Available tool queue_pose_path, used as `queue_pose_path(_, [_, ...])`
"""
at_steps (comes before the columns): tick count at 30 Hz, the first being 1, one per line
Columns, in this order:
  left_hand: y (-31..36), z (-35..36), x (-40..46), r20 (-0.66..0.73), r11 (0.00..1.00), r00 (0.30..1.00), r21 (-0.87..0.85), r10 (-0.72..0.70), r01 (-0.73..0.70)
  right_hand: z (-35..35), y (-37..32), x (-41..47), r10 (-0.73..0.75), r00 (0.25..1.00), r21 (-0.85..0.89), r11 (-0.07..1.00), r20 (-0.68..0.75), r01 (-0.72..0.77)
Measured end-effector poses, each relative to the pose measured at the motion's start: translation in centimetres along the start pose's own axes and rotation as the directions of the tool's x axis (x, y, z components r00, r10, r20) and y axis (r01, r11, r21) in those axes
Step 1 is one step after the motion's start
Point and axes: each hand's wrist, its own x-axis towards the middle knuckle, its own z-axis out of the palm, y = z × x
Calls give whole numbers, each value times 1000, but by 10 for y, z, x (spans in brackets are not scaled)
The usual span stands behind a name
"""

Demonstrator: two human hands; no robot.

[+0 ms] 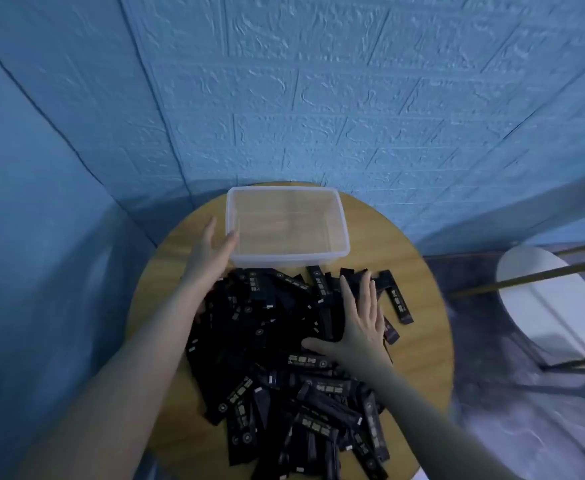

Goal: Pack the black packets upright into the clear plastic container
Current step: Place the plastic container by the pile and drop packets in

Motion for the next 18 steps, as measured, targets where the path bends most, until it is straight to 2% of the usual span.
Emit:
queue_pose_path(2, [-1,-1,11,38,1000,999,19,-7,7,5,-1,-10,-132,990,-84,987,38,135])
queue_pose_path(4, [0,0,16,84,999,996,28,-25,23,21,2,-27,-220,969,-193,952,111,238])
queue_pose_path(6, [0,4,17,112,999,994,42,16,-21,42,4,-42,-279,951,-281,909,133,307])
queue_pose_path(9, [-4,6,20,145,989,984,87,104,-117,59,7,-50,-230,958,-362,890,172,278])
queue_pose_path(13, [-3,8,24,201,964,962,148,187,-219,62,5,-44,-188,973,-393,891,136,227])
queue_pose_path(15, [-1,5,25,161,955,966,185,203,-232,57,3,-44,-220,972,-374,897,87,237])
queue_pose_path(18, [1,0,22,20,958,981,212,193,-193,49,4,-40,-268,963,-341,906,-6,250])
